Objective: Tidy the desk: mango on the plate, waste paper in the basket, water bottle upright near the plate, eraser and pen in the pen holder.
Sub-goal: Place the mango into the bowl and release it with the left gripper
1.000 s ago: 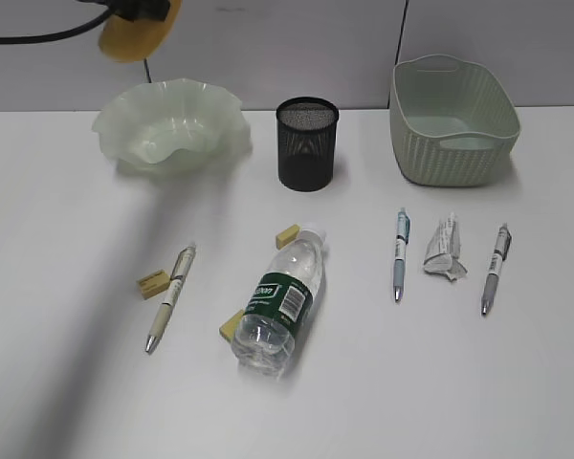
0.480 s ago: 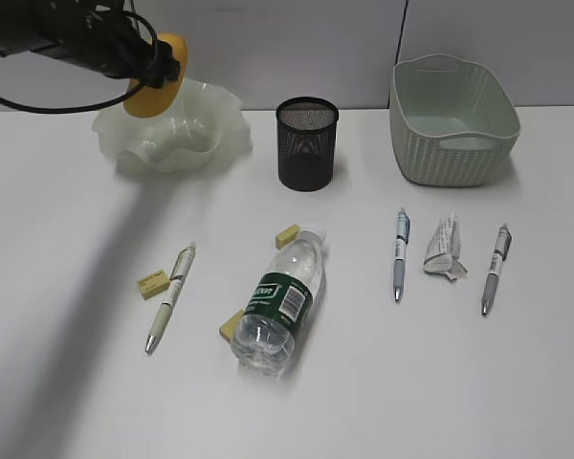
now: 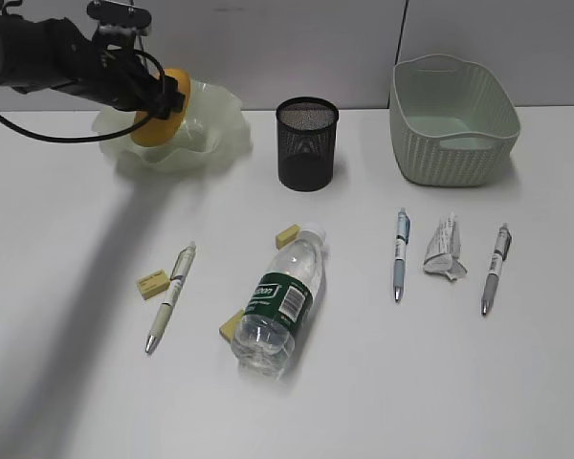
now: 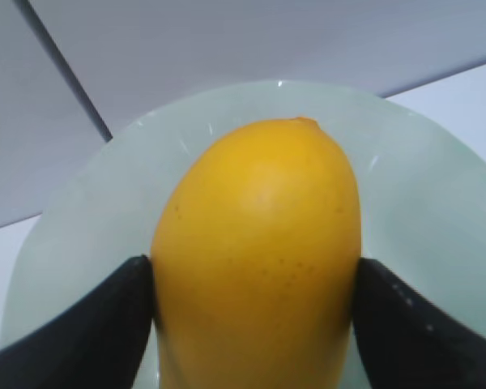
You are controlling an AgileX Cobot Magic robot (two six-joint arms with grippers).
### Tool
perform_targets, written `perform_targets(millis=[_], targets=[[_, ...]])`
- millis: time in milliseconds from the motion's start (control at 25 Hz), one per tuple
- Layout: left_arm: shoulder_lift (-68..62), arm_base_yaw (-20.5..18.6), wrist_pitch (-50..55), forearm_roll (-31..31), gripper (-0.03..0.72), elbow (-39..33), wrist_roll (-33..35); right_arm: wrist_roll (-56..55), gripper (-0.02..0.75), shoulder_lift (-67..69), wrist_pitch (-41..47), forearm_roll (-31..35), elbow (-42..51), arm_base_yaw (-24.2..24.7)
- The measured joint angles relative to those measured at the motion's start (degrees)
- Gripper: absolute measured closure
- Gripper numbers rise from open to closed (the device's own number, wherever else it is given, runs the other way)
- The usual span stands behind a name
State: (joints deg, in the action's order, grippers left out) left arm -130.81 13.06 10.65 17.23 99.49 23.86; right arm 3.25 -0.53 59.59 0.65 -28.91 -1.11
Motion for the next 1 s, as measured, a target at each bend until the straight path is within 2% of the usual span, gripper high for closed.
perform_targets(millis=[760, 1000], targets=[[-4.1, 0.1, -0.4, 4.6, 0.128, 2.4, 0.0, 0.0, 0.296, 0.0, 0.0, 0.0, 0.0, 0.0], [-4.3, 0.1, 0.5, 6.5, 0.08, 2.9, 0.0, 0.0, 0.296, 0.0, 0.0, 0.0, 0.0, 0.0]])
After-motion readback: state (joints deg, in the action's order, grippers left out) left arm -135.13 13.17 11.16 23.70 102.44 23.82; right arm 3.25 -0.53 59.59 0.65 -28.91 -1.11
